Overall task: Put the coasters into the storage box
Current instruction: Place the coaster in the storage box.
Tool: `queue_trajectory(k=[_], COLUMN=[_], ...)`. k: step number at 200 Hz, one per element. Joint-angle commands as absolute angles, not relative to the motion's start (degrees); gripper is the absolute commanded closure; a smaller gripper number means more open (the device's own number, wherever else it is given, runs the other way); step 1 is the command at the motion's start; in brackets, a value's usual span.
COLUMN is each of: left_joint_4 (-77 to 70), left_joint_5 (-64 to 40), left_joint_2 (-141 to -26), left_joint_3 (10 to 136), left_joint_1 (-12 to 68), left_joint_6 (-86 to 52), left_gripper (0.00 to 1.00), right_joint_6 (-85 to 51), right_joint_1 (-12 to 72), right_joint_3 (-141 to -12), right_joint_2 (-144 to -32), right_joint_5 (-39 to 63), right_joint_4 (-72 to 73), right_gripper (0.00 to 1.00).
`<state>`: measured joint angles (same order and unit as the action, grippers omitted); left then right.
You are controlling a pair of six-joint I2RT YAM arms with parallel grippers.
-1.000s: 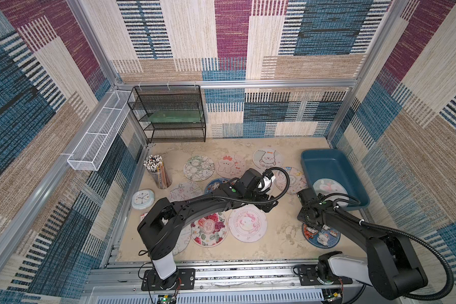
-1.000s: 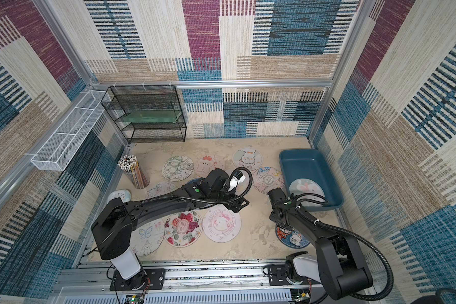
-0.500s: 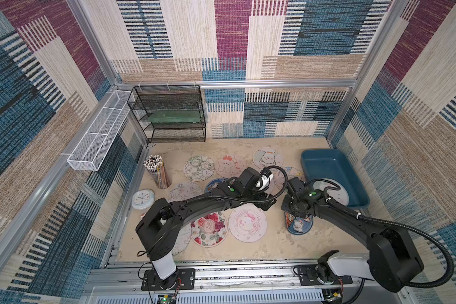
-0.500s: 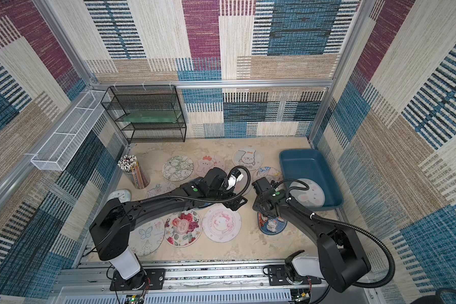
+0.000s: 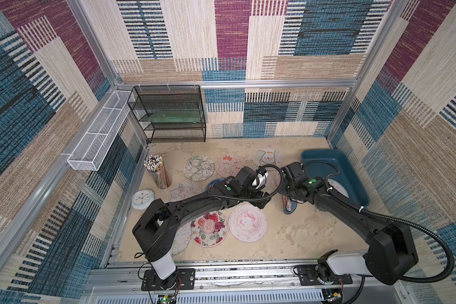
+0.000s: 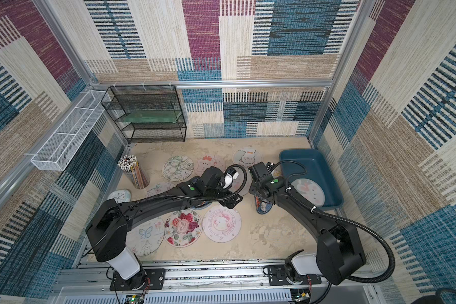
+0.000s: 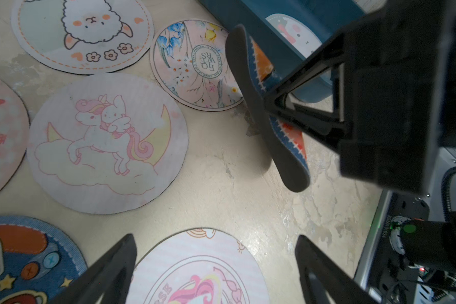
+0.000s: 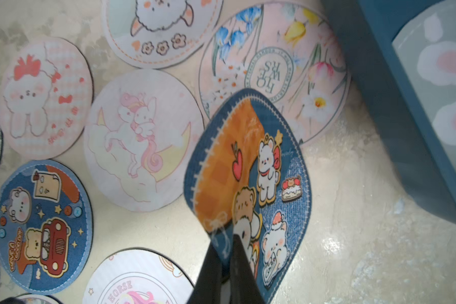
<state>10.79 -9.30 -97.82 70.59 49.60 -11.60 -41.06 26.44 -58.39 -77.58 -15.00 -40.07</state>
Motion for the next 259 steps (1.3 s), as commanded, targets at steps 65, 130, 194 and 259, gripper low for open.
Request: queue_trajectory(k=[65,130,194,259], left_joint_4=[11.78,9.49,0.13,-4.75], left_joint_5=[-9.79,-13.15,-26.66,-30.73], left_joint_2=[-98.76,-99.71,-99.19,-97.45], left_joint_3=[72.68,72.51,69.69,67.52], left_joint_1=[49.18,48.28,47.14,46.87], left_joint_6=[-11.33,-13.2,-16.33,-17.05], left_gripper=[0.07,0.04,0.05,0.06], right_joint_6=[-34.16,-30.54,-27.81,-27.99], right_joint_1=[19.81,9.73,-3.5,-11.91], right_joint_3=[-65.95,-69.46,-66.4,-62.63], right_joint_2=[-74.68,-70.69,-67.76,-76.0], right_joint_5=[-20.56,-20.48,-22.59,-18.39], right_joint_4=[-36.81,-36.25,-38.13,-36.42], right_gripper=[1.0,1.0,1.0,1.0])
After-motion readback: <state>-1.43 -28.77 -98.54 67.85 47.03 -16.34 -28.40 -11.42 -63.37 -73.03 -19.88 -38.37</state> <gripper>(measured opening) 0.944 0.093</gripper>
